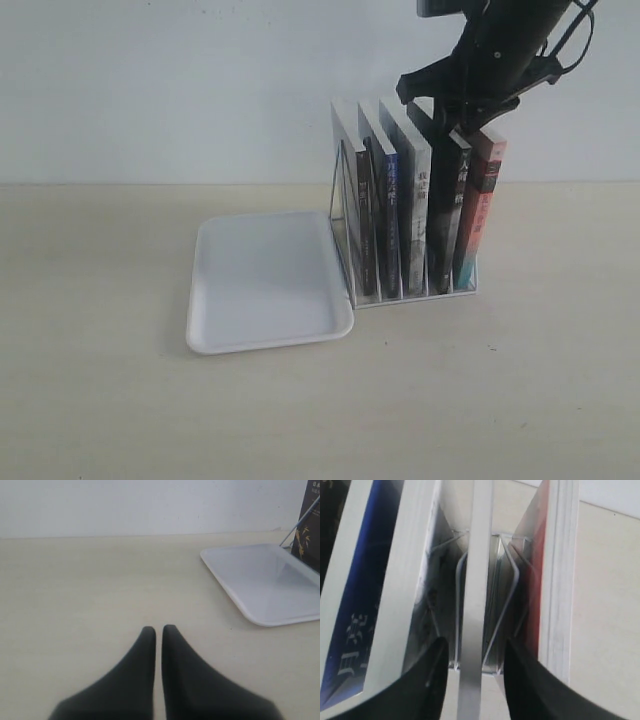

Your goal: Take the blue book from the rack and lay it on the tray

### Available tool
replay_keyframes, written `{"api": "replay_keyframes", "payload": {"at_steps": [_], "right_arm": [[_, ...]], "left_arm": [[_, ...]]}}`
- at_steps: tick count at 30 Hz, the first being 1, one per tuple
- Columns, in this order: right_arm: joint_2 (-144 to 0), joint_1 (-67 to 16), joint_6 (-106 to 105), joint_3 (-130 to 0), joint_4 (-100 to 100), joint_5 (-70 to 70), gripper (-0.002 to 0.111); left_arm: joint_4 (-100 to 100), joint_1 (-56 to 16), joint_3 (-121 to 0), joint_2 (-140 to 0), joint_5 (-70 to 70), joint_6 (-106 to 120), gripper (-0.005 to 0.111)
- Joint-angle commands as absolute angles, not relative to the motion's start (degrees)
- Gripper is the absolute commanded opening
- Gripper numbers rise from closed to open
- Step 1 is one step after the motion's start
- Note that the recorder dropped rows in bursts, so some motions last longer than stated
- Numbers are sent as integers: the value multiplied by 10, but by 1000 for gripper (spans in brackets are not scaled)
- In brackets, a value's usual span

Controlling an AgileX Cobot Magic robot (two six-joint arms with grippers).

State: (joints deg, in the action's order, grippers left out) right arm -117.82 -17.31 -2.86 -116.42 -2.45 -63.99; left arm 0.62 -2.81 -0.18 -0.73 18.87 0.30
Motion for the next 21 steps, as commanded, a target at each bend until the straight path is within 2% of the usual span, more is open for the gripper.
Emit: {"api": "replay_keyframes", "payload": {"at_steps": [1, 14, 21], "right_arm": [[-1152, -172, -33, -1167, -23, -639, 36], [-1082, -174, -40, -1167, -81, -643, 36], [-1108, -237, -47, -1167, -74, -671, 36]], "left_arm": [[6, -26, 0, -5, 181, 5, 4], [6, -26, 0, -5, 181, 5, 4], [6, -26, 0, -5, 181, 5, 4]]}}
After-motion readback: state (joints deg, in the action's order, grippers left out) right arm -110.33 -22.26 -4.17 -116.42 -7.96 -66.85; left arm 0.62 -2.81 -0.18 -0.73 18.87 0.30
